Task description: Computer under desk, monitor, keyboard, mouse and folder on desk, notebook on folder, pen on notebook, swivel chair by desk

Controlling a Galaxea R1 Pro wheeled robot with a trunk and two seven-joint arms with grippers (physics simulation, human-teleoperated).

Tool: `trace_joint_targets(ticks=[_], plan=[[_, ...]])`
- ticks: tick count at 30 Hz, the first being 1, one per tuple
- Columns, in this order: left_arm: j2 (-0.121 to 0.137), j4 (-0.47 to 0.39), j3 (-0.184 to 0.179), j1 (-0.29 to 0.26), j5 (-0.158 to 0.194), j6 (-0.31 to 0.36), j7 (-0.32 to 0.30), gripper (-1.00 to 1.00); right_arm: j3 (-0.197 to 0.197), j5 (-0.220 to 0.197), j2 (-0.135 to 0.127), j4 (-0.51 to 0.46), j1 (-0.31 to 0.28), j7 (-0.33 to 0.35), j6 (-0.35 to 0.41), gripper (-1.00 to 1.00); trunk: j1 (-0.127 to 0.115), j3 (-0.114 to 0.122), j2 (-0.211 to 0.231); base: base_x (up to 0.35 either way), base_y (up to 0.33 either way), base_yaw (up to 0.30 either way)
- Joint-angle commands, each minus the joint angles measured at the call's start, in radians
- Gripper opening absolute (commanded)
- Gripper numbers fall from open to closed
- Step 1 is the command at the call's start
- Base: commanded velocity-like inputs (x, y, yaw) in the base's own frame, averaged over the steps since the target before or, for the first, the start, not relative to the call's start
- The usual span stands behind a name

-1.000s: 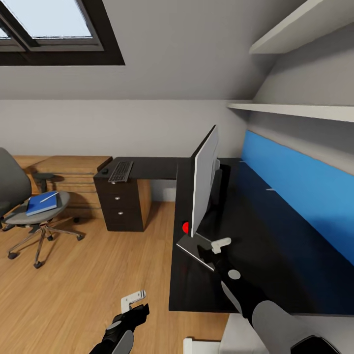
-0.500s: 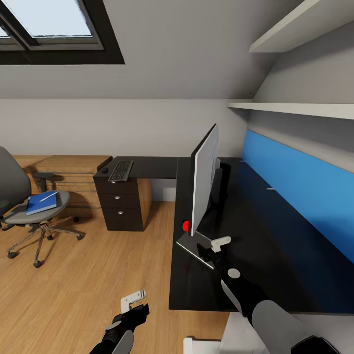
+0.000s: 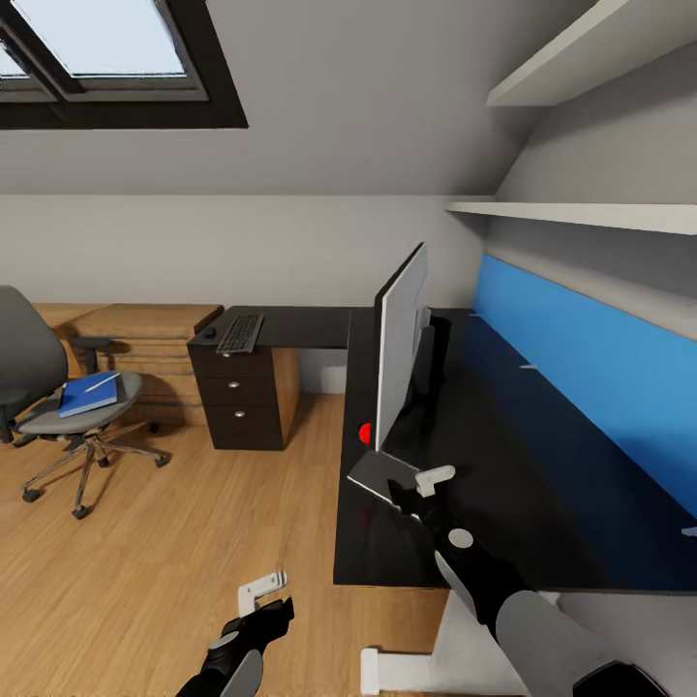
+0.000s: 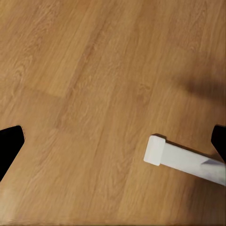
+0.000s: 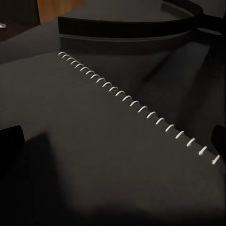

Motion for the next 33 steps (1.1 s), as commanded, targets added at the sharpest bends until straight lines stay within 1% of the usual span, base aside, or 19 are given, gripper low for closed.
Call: trace_joint_targets(ticks=[1, 16, 23, 33], plan=[[0.000, -0.002, -0.002, -0.001, 0.006, 0.002, 0.007, 1.00, 0.010, -0.008, -0.001, 0.077, 0.000, -0.001, -0.003, 1.00, 0.000, -0.001, -0.001, -0.155, 0.000, 0.000], [0.000, -0.002, -0.002, -0.001, 0.006, 0.002, 0.007, 1.00, 0.010, -0.008, -0.001, 0.076, 0.000, -0.001, -0.003, 1.00, 0.000, -0.001, -0.001, -0.037, 0.000, 0.000], [0.000, -0.002, -0.002, -0.001, 0.006, 0.002, 0.007, 1.00, 0.010, -0.008, -0.001, 0.076, 0.000, -0.001, -0.003, 1.00, 0.000, -0.001, -0.001, -0.210, 0.000, 0.000], [0.000, -0.002, -0.002, -0.001, 0.006, 0.002, 0.007, 1.00, 0.010, -0.008, -0.001, 0.076, -0.001, -0.001, -0.003, 1.00, 0.000, -0.001, -0.001, -0.088, 0.000, 0.000]])
